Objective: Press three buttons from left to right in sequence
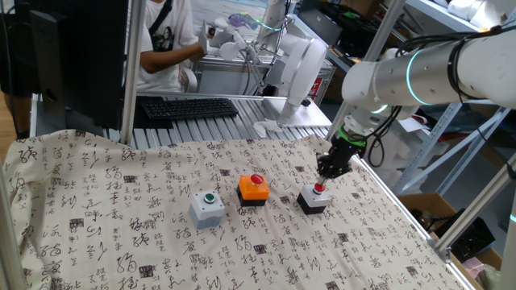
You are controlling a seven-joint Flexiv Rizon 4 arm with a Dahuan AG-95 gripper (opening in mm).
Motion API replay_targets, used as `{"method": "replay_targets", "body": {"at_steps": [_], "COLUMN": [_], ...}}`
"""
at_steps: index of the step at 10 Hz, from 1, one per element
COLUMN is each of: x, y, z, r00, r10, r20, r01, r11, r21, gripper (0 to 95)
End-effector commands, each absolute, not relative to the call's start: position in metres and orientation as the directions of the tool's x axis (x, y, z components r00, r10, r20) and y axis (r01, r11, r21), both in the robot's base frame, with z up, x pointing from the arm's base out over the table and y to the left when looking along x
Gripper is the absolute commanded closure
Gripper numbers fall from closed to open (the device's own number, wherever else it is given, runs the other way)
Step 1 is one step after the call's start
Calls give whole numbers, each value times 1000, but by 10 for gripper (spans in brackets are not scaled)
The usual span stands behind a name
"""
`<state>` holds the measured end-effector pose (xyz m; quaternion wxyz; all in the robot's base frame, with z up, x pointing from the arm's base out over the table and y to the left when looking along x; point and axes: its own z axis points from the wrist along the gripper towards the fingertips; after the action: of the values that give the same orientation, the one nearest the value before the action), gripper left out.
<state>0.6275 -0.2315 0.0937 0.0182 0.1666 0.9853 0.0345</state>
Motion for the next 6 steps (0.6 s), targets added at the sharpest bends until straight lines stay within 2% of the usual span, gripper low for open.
{"method": "replay_targets", "body": {"at_steps": [1, 2, 6], "x": [628, 626, 622], "y": [-234, -233, -228], "z": [98, 110, 126], "r00": [-944, -944, -942], "r10": [331, 330, 335], "r20": [-15, -3, -9], "r01": [328, 329, 334], "r11": [941, 941, 941], "r21": [87, 74, 58], "gripper": [950, 950, 950]}}
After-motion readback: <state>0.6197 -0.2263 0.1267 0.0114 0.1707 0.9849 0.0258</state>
